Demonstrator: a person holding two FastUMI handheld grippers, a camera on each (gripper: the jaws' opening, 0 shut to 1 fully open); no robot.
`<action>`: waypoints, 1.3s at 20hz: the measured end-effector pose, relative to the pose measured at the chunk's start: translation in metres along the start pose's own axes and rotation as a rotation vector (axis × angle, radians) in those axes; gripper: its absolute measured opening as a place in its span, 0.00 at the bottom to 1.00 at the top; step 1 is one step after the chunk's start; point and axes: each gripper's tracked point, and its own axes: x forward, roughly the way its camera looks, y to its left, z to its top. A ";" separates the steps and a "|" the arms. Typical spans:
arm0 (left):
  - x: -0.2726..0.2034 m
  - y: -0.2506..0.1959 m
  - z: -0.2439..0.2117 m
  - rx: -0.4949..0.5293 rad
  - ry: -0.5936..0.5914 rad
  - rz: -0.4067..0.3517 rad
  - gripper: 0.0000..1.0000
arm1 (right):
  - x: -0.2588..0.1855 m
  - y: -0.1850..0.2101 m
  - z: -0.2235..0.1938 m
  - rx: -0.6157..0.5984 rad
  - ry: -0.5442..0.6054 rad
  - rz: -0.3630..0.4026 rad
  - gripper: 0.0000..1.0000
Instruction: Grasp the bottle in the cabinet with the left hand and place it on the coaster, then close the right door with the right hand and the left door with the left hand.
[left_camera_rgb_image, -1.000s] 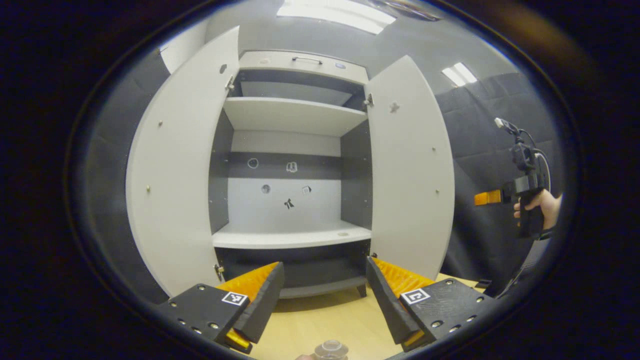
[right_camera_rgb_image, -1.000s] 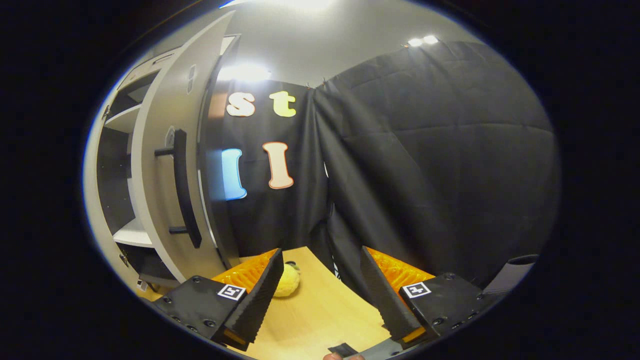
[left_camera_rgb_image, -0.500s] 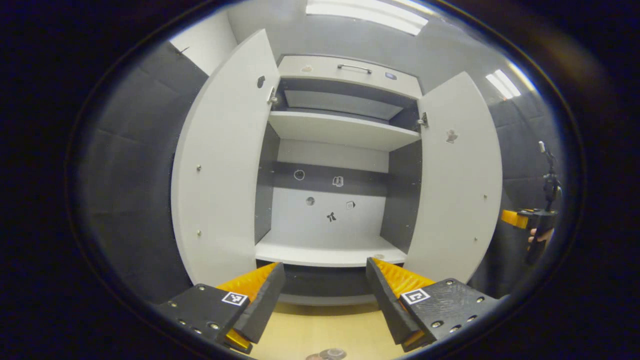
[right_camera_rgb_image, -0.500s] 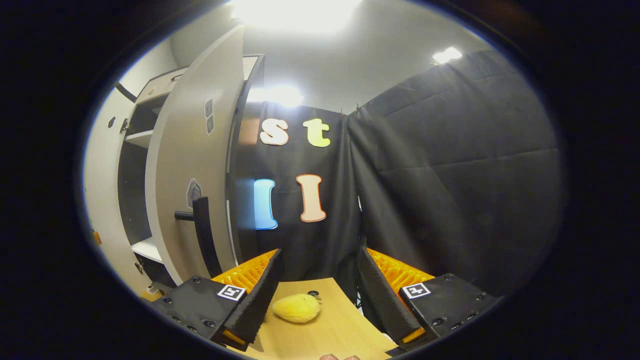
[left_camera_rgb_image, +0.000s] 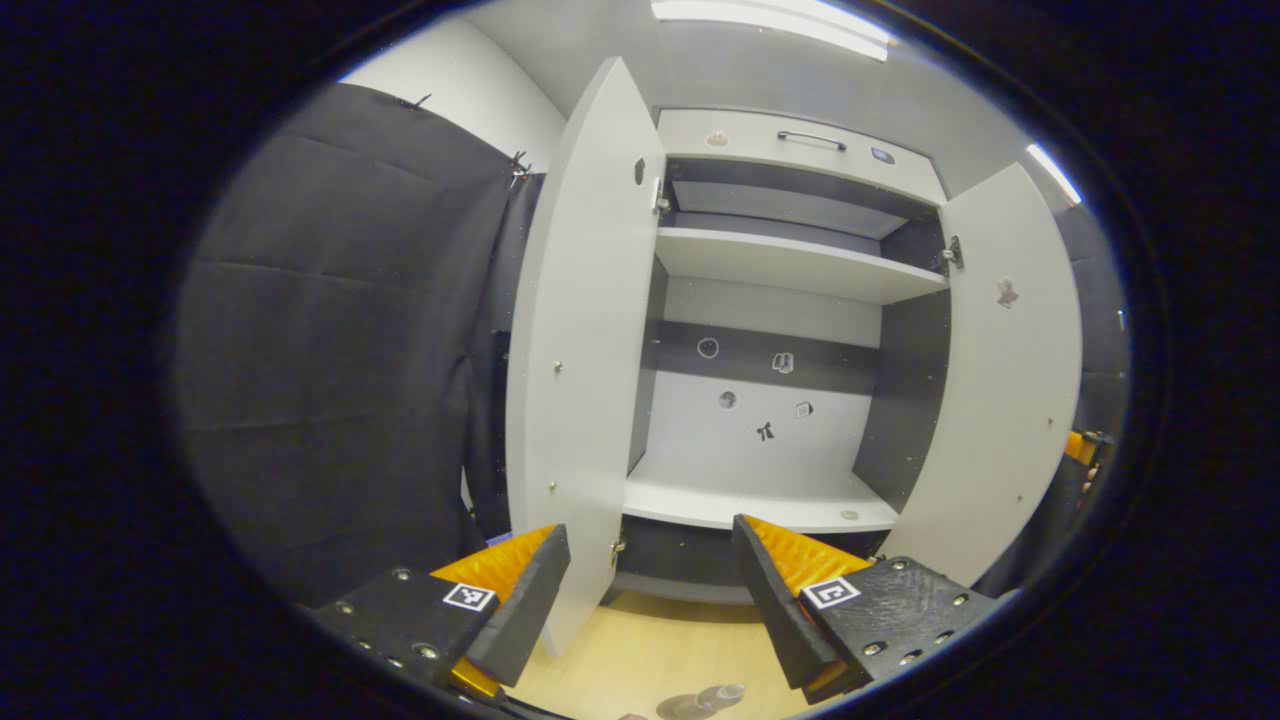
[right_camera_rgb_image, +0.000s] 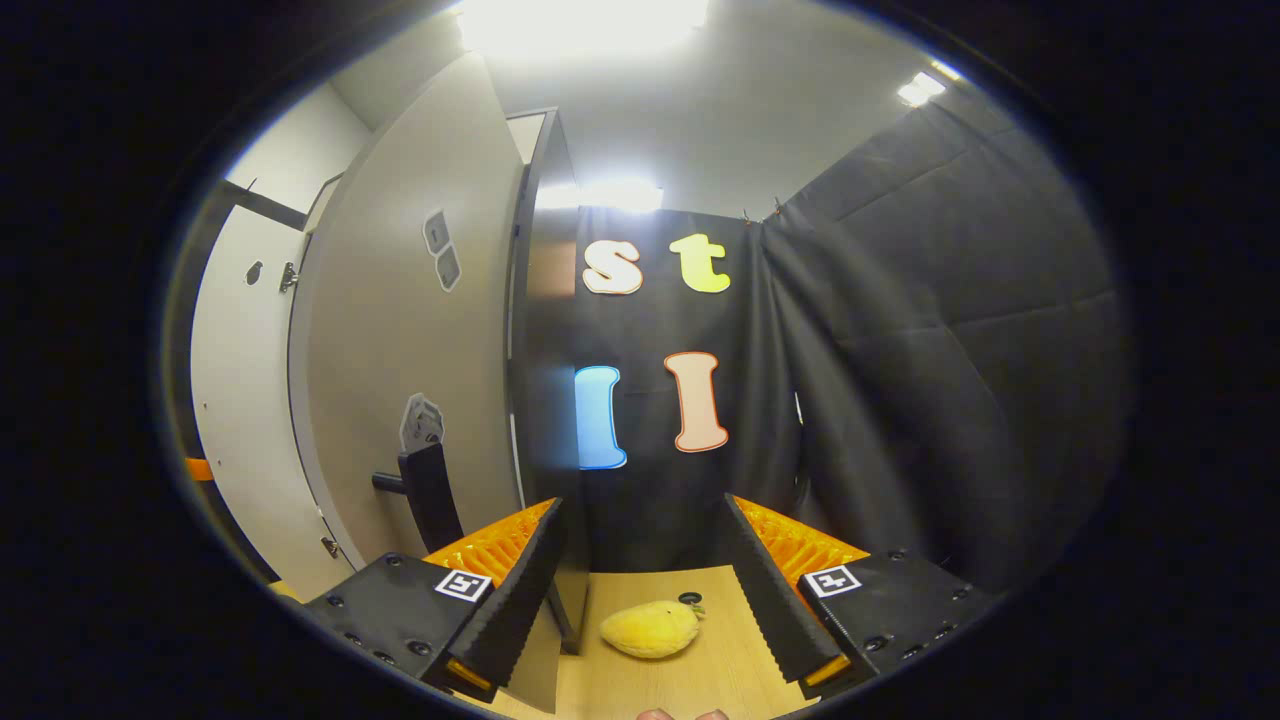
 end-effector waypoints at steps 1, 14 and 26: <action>-0.005 0.004 0.002 -0.006 -0.002 0.008 0.95 | 0.001 0.005 0.002 0.002 -0.001 0.020 0.98; -0.012 0.052 -0.003 0.009 -0.005 -0.008 1.00 | -0.011 0.043 0.003 -0.043 -0.021 -0.005 0.90; -0.001 0.106 -0.012 0.001 0.007 -0.082 1.00 | -0.014 0.132 -0.002 -0.039 -0.041 -0.040 0.94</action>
